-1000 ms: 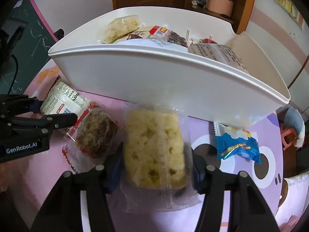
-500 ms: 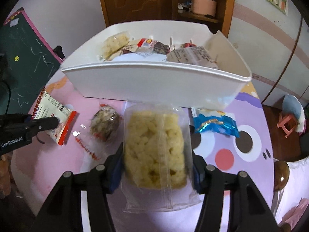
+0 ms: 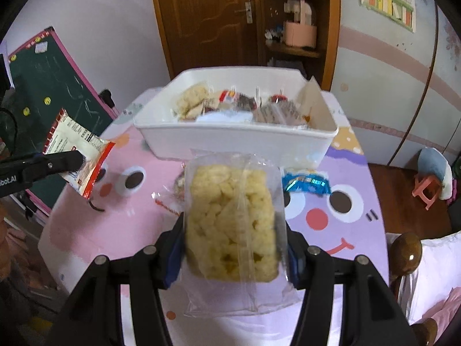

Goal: Organize snacks
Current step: 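Lift both snacks over the white basket and open both tools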

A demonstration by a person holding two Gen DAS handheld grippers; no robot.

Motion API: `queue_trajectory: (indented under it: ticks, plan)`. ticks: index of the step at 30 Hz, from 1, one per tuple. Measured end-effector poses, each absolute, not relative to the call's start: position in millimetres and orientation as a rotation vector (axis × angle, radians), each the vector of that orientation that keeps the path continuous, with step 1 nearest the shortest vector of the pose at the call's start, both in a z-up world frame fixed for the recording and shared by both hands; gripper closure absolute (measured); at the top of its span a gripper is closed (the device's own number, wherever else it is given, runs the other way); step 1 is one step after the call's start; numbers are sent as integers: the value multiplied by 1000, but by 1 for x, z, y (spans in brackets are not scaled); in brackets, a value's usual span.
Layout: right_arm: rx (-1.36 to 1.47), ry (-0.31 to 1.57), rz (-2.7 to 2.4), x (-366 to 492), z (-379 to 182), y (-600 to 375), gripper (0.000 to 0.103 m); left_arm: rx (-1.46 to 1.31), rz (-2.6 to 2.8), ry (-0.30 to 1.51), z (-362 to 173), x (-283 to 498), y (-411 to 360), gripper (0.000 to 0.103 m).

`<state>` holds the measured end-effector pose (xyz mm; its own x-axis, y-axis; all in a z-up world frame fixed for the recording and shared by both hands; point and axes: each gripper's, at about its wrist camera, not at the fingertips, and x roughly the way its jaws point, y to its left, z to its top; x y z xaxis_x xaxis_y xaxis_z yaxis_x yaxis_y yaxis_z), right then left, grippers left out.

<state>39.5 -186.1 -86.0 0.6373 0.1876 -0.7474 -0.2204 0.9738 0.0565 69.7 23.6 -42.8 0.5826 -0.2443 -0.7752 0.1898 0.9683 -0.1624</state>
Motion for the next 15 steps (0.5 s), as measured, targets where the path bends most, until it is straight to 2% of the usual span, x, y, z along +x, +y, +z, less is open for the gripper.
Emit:
queue_trajectory:
  ticks: [15]
  plan:
    - [-100,536,193,101,83,-204,46,116,-252,602,98,117,-21,87]
